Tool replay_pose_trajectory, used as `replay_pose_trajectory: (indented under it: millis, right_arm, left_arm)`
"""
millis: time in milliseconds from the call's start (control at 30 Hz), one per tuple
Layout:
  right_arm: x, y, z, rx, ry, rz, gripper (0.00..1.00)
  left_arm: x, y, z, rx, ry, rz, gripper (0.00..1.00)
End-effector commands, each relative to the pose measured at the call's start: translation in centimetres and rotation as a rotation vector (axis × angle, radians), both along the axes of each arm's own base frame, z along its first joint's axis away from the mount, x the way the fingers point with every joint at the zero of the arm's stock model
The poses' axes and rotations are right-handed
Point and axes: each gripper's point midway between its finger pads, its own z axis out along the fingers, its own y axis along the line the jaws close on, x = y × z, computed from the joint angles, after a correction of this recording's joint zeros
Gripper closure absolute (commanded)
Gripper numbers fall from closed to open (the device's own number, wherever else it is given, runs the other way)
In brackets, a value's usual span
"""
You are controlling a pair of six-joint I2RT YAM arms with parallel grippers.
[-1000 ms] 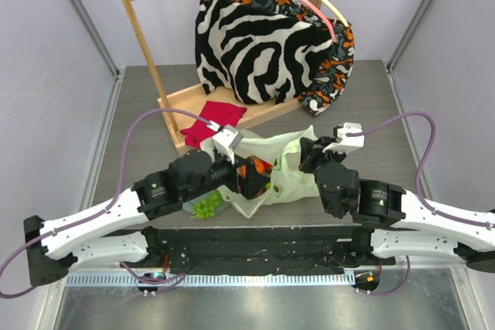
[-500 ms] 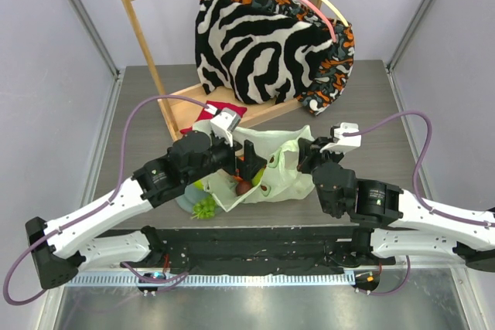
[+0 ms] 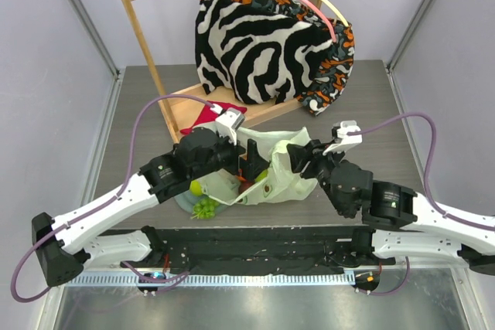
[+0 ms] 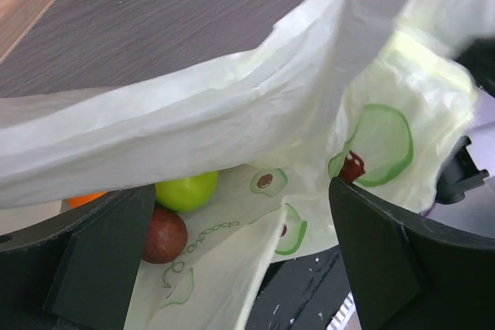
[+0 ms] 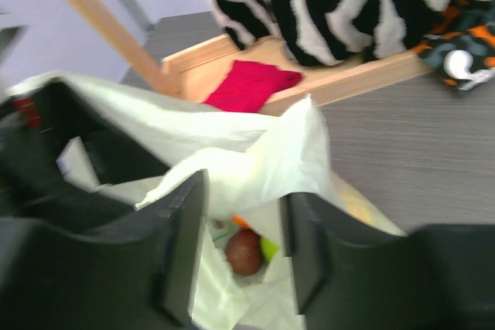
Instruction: Place the fruits into the plastic bag
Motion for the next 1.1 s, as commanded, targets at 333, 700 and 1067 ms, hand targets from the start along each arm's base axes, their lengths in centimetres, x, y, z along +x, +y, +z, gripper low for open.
replay_pose_trajectory:
  millis: [333, 700, 1067]
  right_arm:
    - [-4.8, 7.7, 1.4, 0.024, -0.015, 0.478, 0.41]
    - [-7.7, 9.2, 0.6, -0.019, -0.016, 0.673, 0.28]
    - [-7.8, 9.4, -4.7, -0.249, 0.043, 0.625, 0.25]
  left_arm:
    - [1.8, -0.8, 1.6, -0.072, 0.013, 0.039, 0.0]
    - [3.7, 0.1, 0.5, -0.074, 0.069, 0.094, 0.0]
    - [4.8, -0.3, 0.3, -0.088, 0.107, 0.096, 0.0]
